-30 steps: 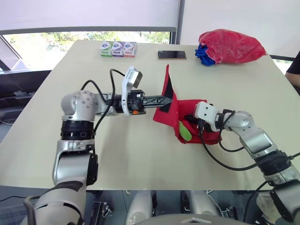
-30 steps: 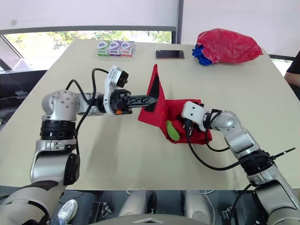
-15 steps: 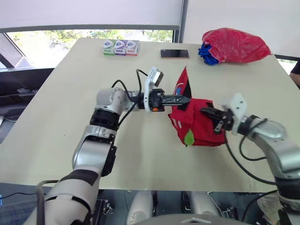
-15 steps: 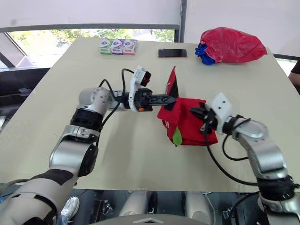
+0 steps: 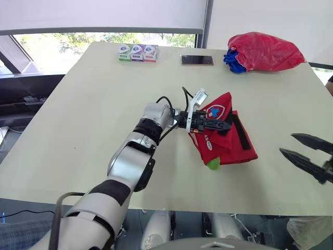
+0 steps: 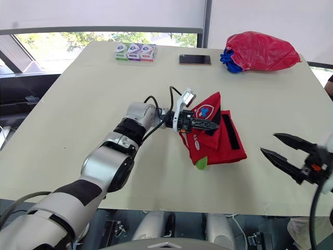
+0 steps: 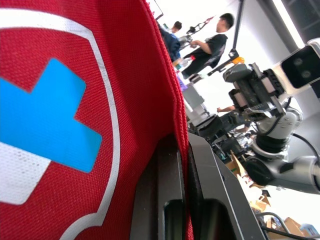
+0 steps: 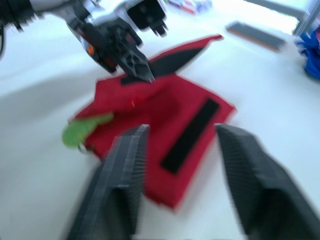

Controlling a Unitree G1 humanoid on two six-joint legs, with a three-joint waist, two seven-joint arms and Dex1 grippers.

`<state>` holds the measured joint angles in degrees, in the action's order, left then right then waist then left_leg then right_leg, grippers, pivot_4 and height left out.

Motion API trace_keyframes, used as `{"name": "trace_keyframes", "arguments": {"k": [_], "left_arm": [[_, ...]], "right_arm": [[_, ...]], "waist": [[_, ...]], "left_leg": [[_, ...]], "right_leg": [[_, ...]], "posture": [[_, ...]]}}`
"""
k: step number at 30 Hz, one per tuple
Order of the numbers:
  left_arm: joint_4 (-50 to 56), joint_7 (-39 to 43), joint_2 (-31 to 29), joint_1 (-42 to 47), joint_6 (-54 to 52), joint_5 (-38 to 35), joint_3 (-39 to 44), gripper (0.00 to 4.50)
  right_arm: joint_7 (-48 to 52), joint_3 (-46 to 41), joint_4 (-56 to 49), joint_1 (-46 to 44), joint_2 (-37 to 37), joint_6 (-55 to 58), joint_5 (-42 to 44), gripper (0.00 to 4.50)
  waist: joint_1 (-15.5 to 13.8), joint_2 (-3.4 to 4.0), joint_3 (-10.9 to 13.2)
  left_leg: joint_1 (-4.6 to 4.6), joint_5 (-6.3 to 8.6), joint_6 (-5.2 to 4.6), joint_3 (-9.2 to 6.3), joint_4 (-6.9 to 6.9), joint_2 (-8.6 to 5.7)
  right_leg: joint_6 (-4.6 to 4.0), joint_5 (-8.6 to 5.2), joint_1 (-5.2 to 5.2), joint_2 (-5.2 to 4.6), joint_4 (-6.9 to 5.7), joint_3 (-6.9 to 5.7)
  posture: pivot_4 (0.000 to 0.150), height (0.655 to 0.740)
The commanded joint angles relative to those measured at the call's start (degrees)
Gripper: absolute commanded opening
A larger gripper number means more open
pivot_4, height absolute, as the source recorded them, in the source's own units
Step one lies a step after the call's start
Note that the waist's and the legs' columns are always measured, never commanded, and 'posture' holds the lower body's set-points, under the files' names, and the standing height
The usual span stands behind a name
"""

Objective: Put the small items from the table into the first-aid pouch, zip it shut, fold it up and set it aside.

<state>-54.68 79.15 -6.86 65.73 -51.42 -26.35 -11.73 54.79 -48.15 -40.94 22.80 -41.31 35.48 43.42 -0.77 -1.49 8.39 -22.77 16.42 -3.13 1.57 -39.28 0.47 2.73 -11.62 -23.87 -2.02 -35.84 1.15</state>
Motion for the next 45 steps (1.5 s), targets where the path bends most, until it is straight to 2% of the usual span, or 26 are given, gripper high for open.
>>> {"name": "trace_keyframes", "arguments": {"k": [1, 11, 12, 13, 15, 17, 18, 20, 23, 24, 32, 38, 41, 45], "left_arm": [[-2.04, 2.87, 1.24, 2.09, 3.68, 2.45, 0.32, 0.00], [-3.29, 4.95, 2.09, 2.37, 7.75, 6.05, 2.38, 0.00], [-3.05, 5.52, 2.03, 2.26, 7.83, 6.43, 2.26, 0.68], [-2.76, 6.12, 1.98, 2.12, 7.93, 6.73, 2.14, 0.90], [-2.09, 7.39, 1.94, 1.79, 8.30, 6.74, 2.44, 1.69], [-0.65, 8.92, 1.78, 1.18, 8.57, 6.29, 2.72, 1.98], [0.17, 8.89, 1.86, 0.89, 8.65, 5.67, 3.43, 2.65], [1.39, 8.71, 2.08, 0.21, 9.86, 5.57, 4.08, 3.04], [1.48, 6.97, 2.73, -0.59, 12.49, 6.71, 4.05, 4.40], [0.95, 6.16, 3.15, -0.63, 12.62, 6.70, 4.37, 4.46], [-1.25, 1.23, 6.20, -0.55, 16.37, 5.49, 9.41, 4.46], [-1.32, -2.65, 8.33, -1.01, 25.99, 8.73, 9.21, 4.46], [-1.67, -4.71, 9.66, -1.64, 32.36, 11.64, 7.49, 3.80], [-2.28, -5.70, 11.01, -3.31, 39.29, 15.90, 4.37, 2.03]], "right_arm": [[1.12, -1.96, 1.82, 0.83, 0.88, -4.78, -0.27, 4.43], [2.86, 1.42, 7.76, 1.52, 2.30, -11.91, -1.32, 4.43], [3.04, 1.57, 8.38, 1.43, 2.24, -12.43, -1.39, 4.50], [3.27, 1.71, 8.97, 1.45, 2.21, -13.03, -1.59, 4.50], [3.62, 1.84, 9.74, 1.68, 2.19, -13.94, -1.87, 4.50], [3.76, 1.81, 10.06, 1.88, 2.17, -14.41, -1.89, 4.50], [3.85, 1.74, 10.14, 2.01, 2.20, -14.54, -1.85, 4.50], [3.85, 1.77, 10.37, 2.29, 2.21, -15.03, -1.85, 4.50], [3.65, 2.02, 10.54, 2.38, 2.25, -15.32, -1.79, 4.50], [3.56, 2.21, 10.59, 2.37, 2.30, -15.38, -1.81, 4.50], [3.20, 2.33, 10.57, 3.01, 2.23, -15.80, -1.70, 4.50], [2.89, 2.35, 10.19, 3.50, 2.38, -15.95, -1.64, 4.50], [2.65, 2.51, 9.90, 3.74, 2.66, -16.17, -1.74, 4.50], [2.23, 2.83, 9.75, 3.93, 2.87, -16.61, -1.88, 4.50]], "waist": [[0.05, 0.00, 0.00], [0.01, 0.02, 0.00], [0.00, 0.03, 0.00], [0.01, 0.03, 0.00], [0.01, 0.03, 0.00], [0.01, 0.04, 0.01], [0.02, 0.04, 0.01], [0.01, 0.04, 0.01], [0.00, 0.05, 0.00], [0.00, 0.05, 0.00], [-0.04, 0.05, 0.00], [-0.05, 0.05, 0.00], [-0.06, 0.05, 0.00], [-0.07, 0.05, 0.00]], "left_leg": [[0.01, 0.00, 0.00, 0.00, 0.00, 0.00], [0.00, 0.00, 0.00, -0.04, 0.00, 0.02], [0.00, 0.00, 0.00, -0.05, 0.00, 0.02], [0.00, 0.00, 0.00, -0.05, 0.00, 0.02], [0.00, 0.00, 0.00, -0.05, 0.00, 0.02], [0.00, 0.00, 0.00, -0.06, 0.00, 0.02], [-0.01, 0.00, 0.00, -0.07, 0.00, 0.02], [-0.01, 0.00, 0.00, -0.07, 0.00, 0.03], [0.00, 0.00, 0.00, -0.07, 0.00, 0.04], [0.00, 0.00, 0.00, -0.07, 0.00, 0.04], [0.00, 0.00, 0.00, -0.08, 0.00, 0.03], [0.00, 0.00, 0.00, -0.08, 0.00, 0.03], [0.00, 0.00, 0.00, -0.07, 0.00, 0.02], [0.00, 0.00, 0.00, -0.07, 0.00, 0.02]], "right_leg": [[0.01, -0.02, 0.00, 0.00, 0.00, 0.00], [-0.03, -0.02, 0.00, -0.01, 0.00, -0.02], [-0.03, -0.02, 0.00, -0.01, 0.00, -0.03], [-0.03, -0.02, 0.00, -0.01, -0.01, -0.03], [-0.03, -0.02, 0.00, -0.01, 0.00, -0.03], [-0.03, -0.02, 0.00, 0.00, 0.00, -0.04], [-0.03, -0.02, 0.00, -0.01, 0.00, -0.04], [-0.03, -0.02, 0.00, -0.01, -0.01, -0.04], [-0.03, -0.02, 0.01, -0.01, -0.01, -0.04], [-0.03, -0.02, 0.01, -0.01, -0.01, -0.04], [-0.01, -0.01, 0.01, -0.01, -0.01, -0.05], [0.00, 0.00, 0.01, -0.01, 0.00, -0.04], [0.00, 0.00, 0.02, -0.01, 0.00, -0.04], [-0.01, 0.00, 0.03, -0.01, 0.00, -0.04]], "posture": [[0.150, 0.7400], [0.150, 0.7400], [0.150, 0.7400], [0.150, 0.7400], [0.150, 0.7400], [0.150, 0.7400], [0.150, 0.7400], [0.150, 0.7400], [0.150, 0.7400], [0.150, 0.7400], [0.150, 0.7400], [0.150, 0.7400], [0.150, 0.7400], [0.150, 0.7400]]}}
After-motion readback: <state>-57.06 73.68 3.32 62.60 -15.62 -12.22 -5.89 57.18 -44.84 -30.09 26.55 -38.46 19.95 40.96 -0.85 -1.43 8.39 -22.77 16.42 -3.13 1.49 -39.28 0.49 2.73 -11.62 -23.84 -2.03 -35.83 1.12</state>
